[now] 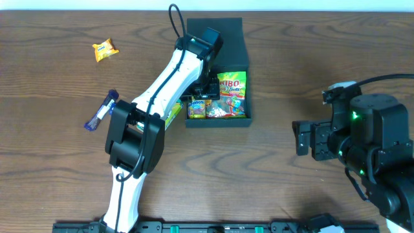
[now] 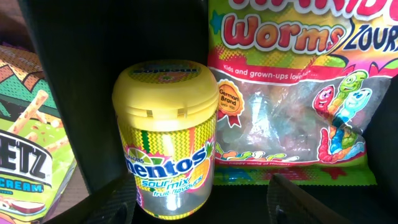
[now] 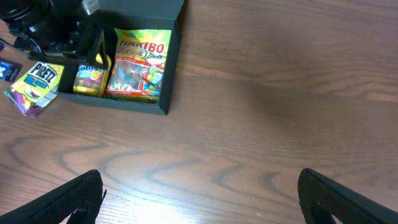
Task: Pack container
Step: 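Release the bottle and withdraw the left gripper toward the orange packet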
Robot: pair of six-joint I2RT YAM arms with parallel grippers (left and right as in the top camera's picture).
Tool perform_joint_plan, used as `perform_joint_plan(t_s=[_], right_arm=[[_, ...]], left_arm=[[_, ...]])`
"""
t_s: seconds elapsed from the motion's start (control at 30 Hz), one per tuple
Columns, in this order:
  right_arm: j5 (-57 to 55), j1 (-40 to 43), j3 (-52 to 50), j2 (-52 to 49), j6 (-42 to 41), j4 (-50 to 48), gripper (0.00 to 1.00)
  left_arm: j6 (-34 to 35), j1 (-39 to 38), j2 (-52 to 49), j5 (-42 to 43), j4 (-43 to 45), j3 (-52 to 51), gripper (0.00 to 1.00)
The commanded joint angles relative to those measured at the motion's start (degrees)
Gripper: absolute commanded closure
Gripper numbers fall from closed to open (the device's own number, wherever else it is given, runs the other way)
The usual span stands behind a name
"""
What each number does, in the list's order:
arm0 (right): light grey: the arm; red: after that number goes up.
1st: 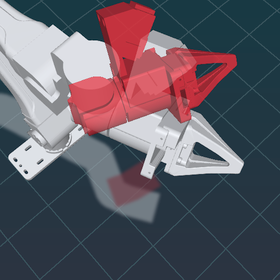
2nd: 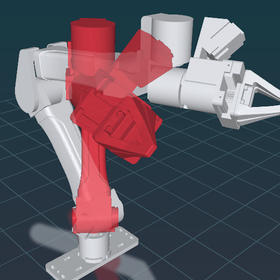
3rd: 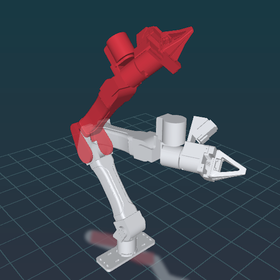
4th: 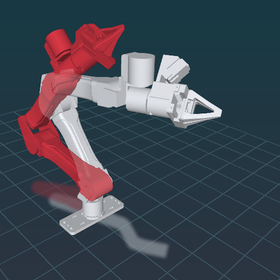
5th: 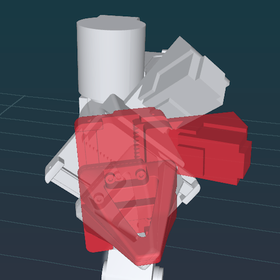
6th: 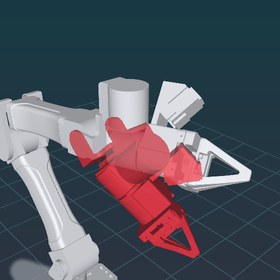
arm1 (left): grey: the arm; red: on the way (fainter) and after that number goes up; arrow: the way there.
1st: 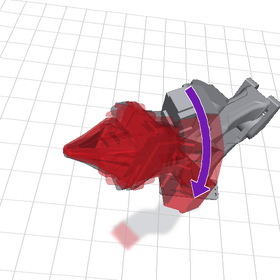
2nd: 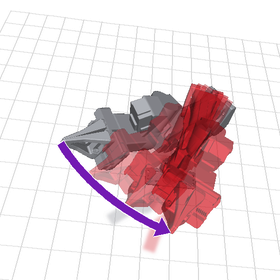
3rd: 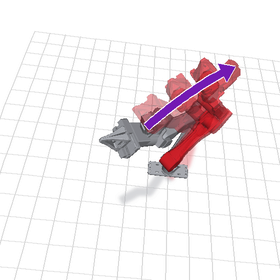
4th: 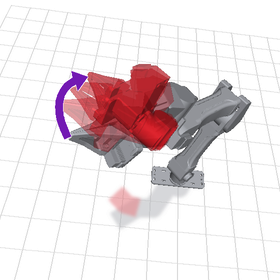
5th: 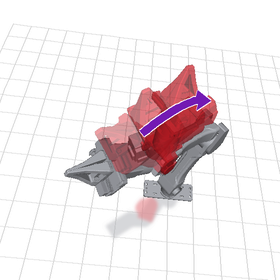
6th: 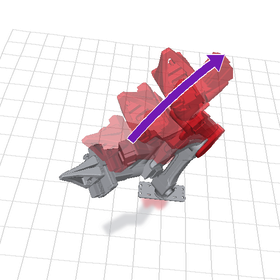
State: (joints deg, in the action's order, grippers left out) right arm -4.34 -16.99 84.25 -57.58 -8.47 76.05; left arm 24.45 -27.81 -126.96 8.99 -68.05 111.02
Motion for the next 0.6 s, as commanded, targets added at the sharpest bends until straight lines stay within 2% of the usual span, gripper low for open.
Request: perform_joint_plan(t_s=[0.0,0.17,0.33,0.57], right_arm=[[-0.3,0.5,0.0,0.2,0.8,0.1,0.01],[-0.3,0.5,0.0,0.2,0.8,0.1,0.01],[-0.3,0.5,0.0,0.2,0.9,0.1,0.01],[-0.3,0.5,0.0,0.2,0.8,0.1,0.01]], left_arm=[[0.4,0.0,0.3,-0.4,-0.3,0.1,0.33],[0.0,0.5,0.3,-0.5,0.8,1.0,0.38],[-1.4,1.9,0.3,-1.9,0.8,6.9,0.39],[-4.8,4.7,0.3,-14.6,0.1,15.9,0.32]])
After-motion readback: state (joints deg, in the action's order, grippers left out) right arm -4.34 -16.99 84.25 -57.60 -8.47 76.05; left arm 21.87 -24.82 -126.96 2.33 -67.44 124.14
